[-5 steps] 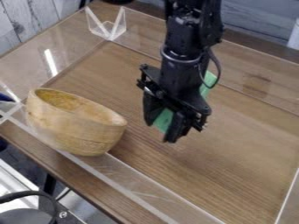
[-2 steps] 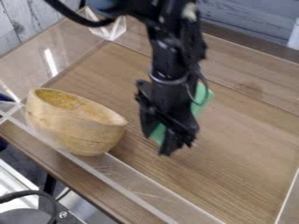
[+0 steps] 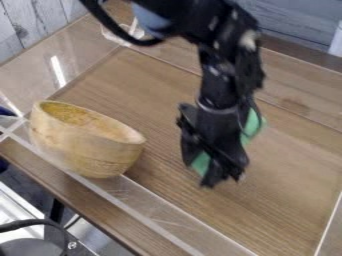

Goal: Remove the green block from inside the brown bowl and put it on the table

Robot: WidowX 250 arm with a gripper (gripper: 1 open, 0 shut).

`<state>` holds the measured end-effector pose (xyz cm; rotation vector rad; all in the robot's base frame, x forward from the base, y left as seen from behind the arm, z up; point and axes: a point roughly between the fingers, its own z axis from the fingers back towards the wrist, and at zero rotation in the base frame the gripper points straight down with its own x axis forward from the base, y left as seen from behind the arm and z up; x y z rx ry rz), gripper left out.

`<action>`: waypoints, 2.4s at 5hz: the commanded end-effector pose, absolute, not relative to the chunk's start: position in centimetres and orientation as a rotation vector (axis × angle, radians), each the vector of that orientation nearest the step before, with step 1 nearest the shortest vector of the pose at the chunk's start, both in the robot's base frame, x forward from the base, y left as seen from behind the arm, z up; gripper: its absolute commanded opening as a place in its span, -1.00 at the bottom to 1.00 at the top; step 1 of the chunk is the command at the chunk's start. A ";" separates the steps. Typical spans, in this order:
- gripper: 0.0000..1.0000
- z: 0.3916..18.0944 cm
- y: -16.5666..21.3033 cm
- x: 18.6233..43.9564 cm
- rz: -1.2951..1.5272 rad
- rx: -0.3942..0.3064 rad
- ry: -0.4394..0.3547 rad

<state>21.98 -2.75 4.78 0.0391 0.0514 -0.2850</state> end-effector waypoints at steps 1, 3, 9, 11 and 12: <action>-1.00 7.7 -1.1 24.4 -0.189 0.038 -0.035; -1.00 7.2 -3.1 24.3 -0.267 0.067 -0.005; -1.00 4.2 -2.5 26.0 -0.275 -0.037 0.152; -1.00 3.5 -2.4 27.8 -0.255 -0.053 0.156; -1.00 2.9 -2.4 28.1 -0.245 -0.076 0.156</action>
